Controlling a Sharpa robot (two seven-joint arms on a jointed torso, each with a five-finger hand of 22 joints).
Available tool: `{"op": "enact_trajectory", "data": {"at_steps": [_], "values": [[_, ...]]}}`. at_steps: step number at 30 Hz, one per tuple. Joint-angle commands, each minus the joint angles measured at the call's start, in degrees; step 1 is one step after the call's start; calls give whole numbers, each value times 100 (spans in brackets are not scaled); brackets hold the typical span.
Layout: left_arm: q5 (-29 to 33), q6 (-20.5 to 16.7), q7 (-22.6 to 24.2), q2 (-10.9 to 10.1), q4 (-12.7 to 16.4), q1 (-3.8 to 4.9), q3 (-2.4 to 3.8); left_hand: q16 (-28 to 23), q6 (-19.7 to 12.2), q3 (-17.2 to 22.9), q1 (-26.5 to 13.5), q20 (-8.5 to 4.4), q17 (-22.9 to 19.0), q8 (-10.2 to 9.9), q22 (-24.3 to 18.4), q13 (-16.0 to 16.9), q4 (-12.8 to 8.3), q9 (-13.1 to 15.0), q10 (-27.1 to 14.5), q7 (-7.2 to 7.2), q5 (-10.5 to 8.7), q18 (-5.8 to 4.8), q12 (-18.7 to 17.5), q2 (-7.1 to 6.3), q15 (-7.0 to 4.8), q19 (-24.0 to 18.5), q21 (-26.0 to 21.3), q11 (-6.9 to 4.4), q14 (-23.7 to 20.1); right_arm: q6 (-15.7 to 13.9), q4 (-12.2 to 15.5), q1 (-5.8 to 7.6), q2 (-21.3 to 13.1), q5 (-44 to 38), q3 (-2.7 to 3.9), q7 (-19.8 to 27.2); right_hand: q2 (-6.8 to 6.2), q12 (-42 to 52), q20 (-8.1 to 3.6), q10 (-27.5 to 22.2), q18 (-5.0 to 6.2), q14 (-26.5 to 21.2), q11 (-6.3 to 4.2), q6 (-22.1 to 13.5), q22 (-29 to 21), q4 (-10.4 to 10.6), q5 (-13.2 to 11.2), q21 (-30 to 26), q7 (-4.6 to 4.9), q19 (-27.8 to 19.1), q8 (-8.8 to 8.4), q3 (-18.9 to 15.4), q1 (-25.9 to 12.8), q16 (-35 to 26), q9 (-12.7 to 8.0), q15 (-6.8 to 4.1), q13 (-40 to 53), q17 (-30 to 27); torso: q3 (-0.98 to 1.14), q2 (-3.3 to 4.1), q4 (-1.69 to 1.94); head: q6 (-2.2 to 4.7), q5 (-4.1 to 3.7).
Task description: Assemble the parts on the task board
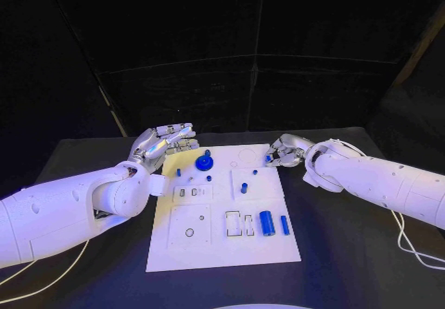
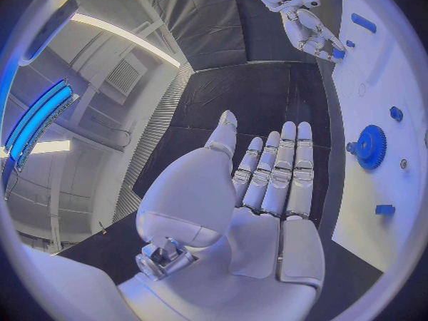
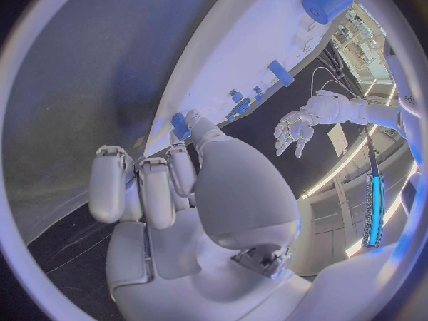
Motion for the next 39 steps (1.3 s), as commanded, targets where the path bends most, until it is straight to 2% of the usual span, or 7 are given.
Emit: {"op": "enact_trajectory", "data": {"at_steps": [1, 11, 20, 25, 30, 36, 39], "values": [[-30, 81, 12, 3, 3, 7, 5, -27, -30, 4, -5, 11, -9, -26, -5, -3, -15, -4, -17, 279, -20, 63, -16, 44, 16, 10, -21, -7, -17, -111, 4, 9, 2, -23, 2, 18, 94, 45, -28, 41, 16, 361, -47, 153, 17, -16, -30, 38, -42, 52, 74, 84, 33, 34, 25, -72, 22, 304, 1, -1, 2, -4, 5], [-30, 77, 10, -7, 1, 7, 5, -27, -30, 4, -5, 11, -9, -26, -5, -3, -15, -4, -17, 279, -20, 63, -16, 44, 16, 10, -21, -7, -17, -507, 51, 8, -26, -137, 3, 23, 242, 58, -135, 82, 10, 365, -178, 506, 49, -129, -171, 49, -193, 74, 220, 356, 111, 31, 88, -185, 57, 316, 6, -2, -9, 0, 14], [-30, 72, 6, -27, 30, 8, 5, -29, -37, 6, -7, 11, -9, -27, -7, -3, -16, -5, -19, 279, -20, 63, -17, 49, 17, 11, -25, -6, -17, -737, 229, 12, -149, -189, 6, 64, 186, 15, -157, 57, 8, 364, -186, 504, 50, -164, -179, 48, -196, 75, 207, 393, 82, 25, 88, -201, 18, 308, -12, -12, -3, 21, -24], [-29, 68, -4, -43, 63, 10, 5, -29, -37, 6, -7, 11, -9, -27, -7, -3, -16, -5, -19, 279, -20, 63, -17, 49, 17, 11, -25, -6, -17, -815, 608, 23, -267, -282, 9, -145, 165, 4, -164, 55, 7, 364, -186, 501, 52, -163, -238, 48, -194, 76, 196, 409, 41, 22, 86, -202, 12, 308, -21, -30, -22, 19, 3], [-29, 58, -9, -53, 77, 14, 6, -29, -37, 6, -7, 11, -9, -27, -7, -3, -16, -5, -19, 279, -20, 63, -17, 49, 17, 11, -25, -6, -17, -906, 1187, 73, -329, -460, 13, -476, 158, -4, -167, 55, 7, 363, -187, 506, 54, -162, -286, 48, -196, 78, 192, 427, 14, 19, 87, -205, 6, 304, -51, -59, -26, 15, 12], [-27, 58, -10, -18, 52, 16, 6, -29, -37, 6, -7, 11, -9, -27, -7, -3, -16, -5, -19, 279, -20, 63, -17, 49, 17, 11, -25, -6, -17, -925, 1733, 122, -182, -700, 14, -614, 154, -8, -168, 53, 5, 362, -188, 508, 60, -163, -287, 50, -197, 82, 191, 430, 8, 15, 87, -205, 2, 297, -80, -75, -14, -28, 104], [-6, 58, -10, 3, 29, 16, 6, -29, -37, 6, -7, 11, -9, -27, -7, -3, -16, -5, -19, 279, -20, 63, -17, 49, 17, 11, -25, -6, -17, -905, 1850, 129, -16, -809, 15, -661, 147, -6, -169, 56, 4, 362, -188, 508, 67, -162, -281, 52, -197, 87, 189, 431, -1, 15, 86, -205, 5, 299, -78, -74, -6, -40, 171]]}}
